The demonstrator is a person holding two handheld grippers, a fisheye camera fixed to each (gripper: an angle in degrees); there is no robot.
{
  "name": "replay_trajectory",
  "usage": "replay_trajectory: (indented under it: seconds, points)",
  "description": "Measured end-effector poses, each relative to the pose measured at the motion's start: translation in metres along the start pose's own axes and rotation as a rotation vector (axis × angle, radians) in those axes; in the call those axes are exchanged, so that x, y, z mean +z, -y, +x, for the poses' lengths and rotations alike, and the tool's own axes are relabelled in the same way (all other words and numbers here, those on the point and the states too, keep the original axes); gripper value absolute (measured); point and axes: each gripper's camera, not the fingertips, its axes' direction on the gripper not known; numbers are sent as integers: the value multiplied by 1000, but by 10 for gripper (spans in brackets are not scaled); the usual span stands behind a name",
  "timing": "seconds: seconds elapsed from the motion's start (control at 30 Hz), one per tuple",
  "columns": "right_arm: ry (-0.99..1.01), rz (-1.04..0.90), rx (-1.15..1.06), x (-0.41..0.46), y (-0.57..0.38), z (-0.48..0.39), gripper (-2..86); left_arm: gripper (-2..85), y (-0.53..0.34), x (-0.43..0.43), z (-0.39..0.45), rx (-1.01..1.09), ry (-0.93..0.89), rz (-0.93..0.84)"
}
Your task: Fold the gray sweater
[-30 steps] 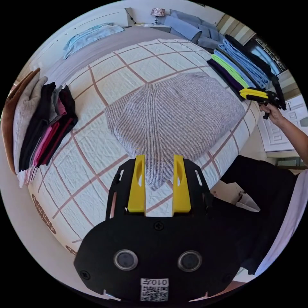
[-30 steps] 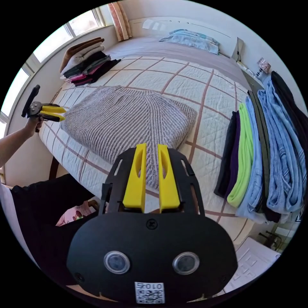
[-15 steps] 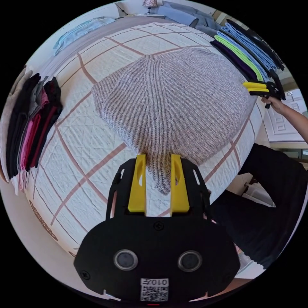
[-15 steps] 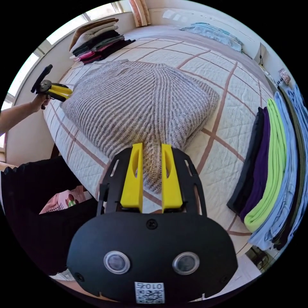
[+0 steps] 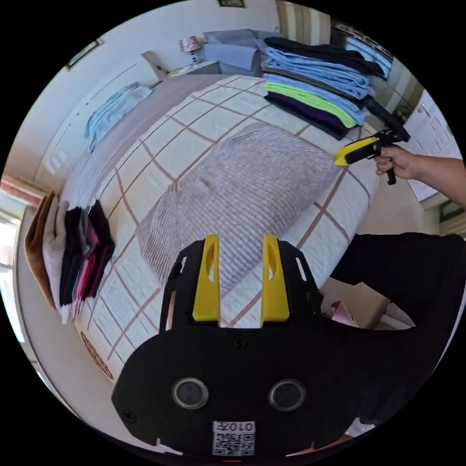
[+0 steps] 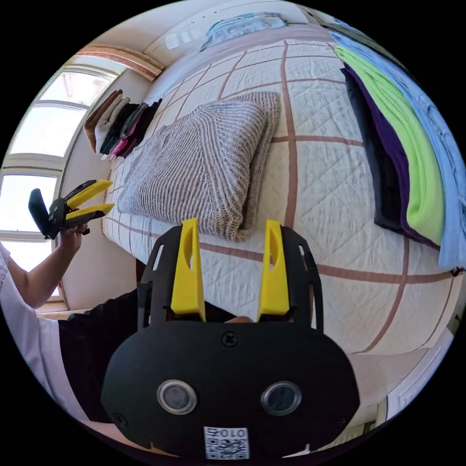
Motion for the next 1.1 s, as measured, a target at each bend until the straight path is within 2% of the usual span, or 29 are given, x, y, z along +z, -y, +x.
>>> replay_trajectory:
  seconds: [0.2, 0.37, 0.43, 0.57, 0.63, 0.77, 0.83, 1.03, 1.1]
  points:
    - [187, -44, 19, 9, 12, 29, 111, 151, 99, -1, 121, 308, -30, 89]
    - [321, -79, 40, -32, 37, 22, 90, 154, 127, 3, 185, 440, 77, 91]
    - [346, -90, 18, -43, 48, 13, 90, 149, 137, -7, 194, 377, 159, 101]
    - [343, -130, -74, -55, 70, -3, 109, 128, 147, -21, 180, 245, 204, 77]
    - [295, -129, -103, -64, 79, -7, 132, 110, 147, -31, 160, 215, 95, 73]
    - [198, 14, -52, -90, 107, 0, 187, 91, 127, -60, 120, 103, -24, 151]
    - [143, -6, -24, -82, 125, 4, 203, 81, 111, -78, 102, 29, -58, 197]
    - [427, -40, 183, -42, 160, 42, 207, 69, 87, -99, 86, 3, -50, 236]
    - [409, -89, 209, -28, 171, 43, 198, 67, 80, -103, 83, 13, -38, 245]
